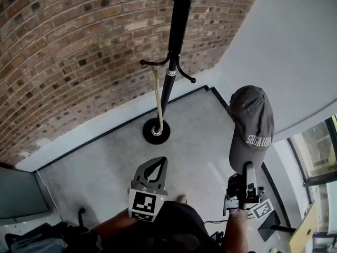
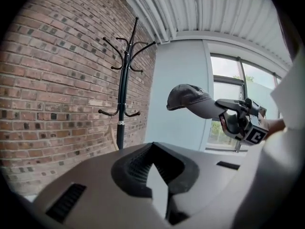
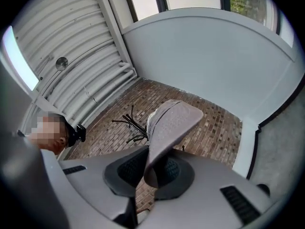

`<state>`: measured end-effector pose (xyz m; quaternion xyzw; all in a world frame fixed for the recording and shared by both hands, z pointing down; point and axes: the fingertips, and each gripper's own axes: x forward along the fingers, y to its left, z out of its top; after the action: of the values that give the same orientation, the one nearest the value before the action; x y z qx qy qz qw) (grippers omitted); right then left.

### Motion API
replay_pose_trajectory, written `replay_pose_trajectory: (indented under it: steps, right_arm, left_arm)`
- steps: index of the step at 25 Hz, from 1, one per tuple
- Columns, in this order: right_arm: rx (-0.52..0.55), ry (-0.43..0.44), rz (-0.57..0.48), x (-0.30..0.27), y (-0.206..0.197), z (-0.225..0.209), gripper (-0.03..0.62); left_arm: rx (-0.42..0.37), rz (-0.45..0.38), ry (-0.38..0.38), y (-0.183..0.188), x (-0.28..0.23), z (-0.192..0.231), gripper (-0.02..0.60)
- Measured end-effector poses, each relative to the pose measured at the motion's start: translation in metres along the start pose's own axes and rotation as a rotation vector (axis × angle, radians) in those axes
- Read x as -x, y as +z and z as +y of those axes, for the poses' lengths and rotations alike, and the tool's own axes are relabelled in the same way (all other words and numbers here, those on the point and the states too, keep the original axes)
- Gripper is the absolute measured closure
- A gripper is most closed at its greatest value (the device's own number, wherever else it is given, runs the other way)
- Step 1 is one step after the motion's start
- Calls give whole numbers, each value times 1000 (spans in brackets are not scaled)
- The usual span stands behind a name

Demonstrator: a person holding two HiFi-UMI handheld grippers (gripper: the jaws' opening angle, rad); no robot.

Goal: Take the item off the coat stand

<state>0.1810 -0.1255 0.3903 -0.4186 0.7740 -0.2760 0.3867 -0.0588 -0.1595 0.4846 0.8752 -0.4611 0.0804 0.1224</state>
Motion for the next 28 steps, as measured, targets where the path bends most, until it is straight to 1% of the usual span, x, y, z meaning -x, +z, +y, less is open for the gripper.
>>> replay_pose_trajectory:
  steps: [3, 7, 11, 14, 17, 19, 22, 25, 28]
  right_arm:
    - [-10, -16, 6, 21, -1, -1, 560]
    - [-16, -13, 31, 56, 1, 2, 560]
    - [-3, -9, 72, 110, 6, 4, 560]
    - [4, -31, 115, 149, 6, 10, 560]
    - [11, -54, 174, 190, -1, 9, 560]
    - [-5, -61, 203, 213, -7, 7, 560]
    - [-50, -65, 236, 238, -13, 5, 560]
    - [-72, -68, 270, 255, -22, 6, 560]
    - [-54, -71, 308, 263, -33, 8, 560]
  left_arm:
    - [-11, 8, -14, -3, 6, -21, 557]
    - [-18, 19, -14, -11, 16, -58, 557]
    - [-38, 30, -38, -22, 23, -118, 557]
    - [-53, 48, -55, -36, 32, -165, 557]
    - [-53, 62, -52, -52, 47, -203, 557]
    - [-52, 79, -33, -65, 57, -220, 557]
    - [-56, 88, 19, -78, 74, -234, 557]
    - [-56, 77, 79, -85, 87, -235, 557]
    - [-48, 71, 119, -93, 95, -235, 557]
